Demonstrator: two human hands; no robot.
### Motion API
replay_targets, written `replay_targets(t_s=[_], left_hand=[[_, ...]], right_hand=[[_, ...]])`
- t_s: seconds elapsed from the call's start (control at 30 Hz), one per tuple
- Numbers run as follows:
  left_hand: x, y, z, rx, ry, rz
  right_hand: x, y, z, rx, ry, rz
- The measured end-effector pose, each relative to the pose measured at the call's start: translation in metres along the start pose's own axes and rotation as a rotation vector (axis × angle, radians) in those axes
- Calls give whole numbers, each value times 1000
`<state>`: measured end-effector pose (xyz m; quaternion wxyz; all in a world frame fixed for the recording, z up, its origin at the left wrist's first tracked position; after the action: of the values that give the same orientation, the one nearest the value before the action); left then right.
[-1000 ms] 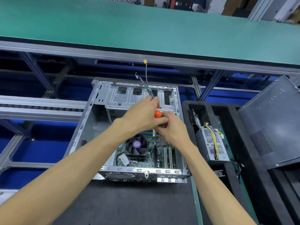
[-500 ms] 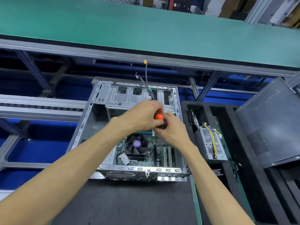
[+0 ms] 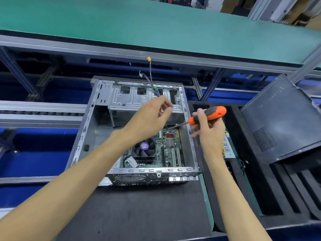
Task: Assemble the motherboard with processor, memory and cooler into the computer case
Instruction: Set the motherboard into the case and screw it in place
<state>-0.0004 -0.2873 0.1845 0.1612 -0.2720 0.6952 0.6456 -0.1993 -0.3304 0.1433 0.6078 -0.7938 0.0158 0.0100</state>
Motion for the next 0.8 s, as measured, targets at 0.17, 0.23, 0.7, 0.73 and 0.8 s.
replay_targets(t_s=[0.17,0.23,0.7,0.73,0.8], left_hand=[[41,33,13,0,-139,132],[61,49,20,15,-191,169],[312,65,54,98,-671,-407],[330,58,57,101,-703,-490],[366,45,66,115,-769,-643]], right_hand=[[-79,-28,7,12,302,-176],[-113,-35,10,19,403,-258],[-266,45,55,97,446,173],[-271,56,60,117,427,200],[-282,75,70,143,405,260]])
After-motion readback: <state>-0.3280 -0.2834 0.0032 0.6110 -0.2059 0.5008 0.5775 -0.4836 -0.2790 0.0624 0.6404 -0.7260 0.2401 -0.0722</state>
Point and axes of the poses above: each hand's wrist, its own z-axis away from the middle knuckle, its own x-axis out of the palm, y = z × x, the point moved 10 cm from there along -z, towards the middle knuckle, and after that the axes turned 7 degrees about -x, right-handed, at the moved point
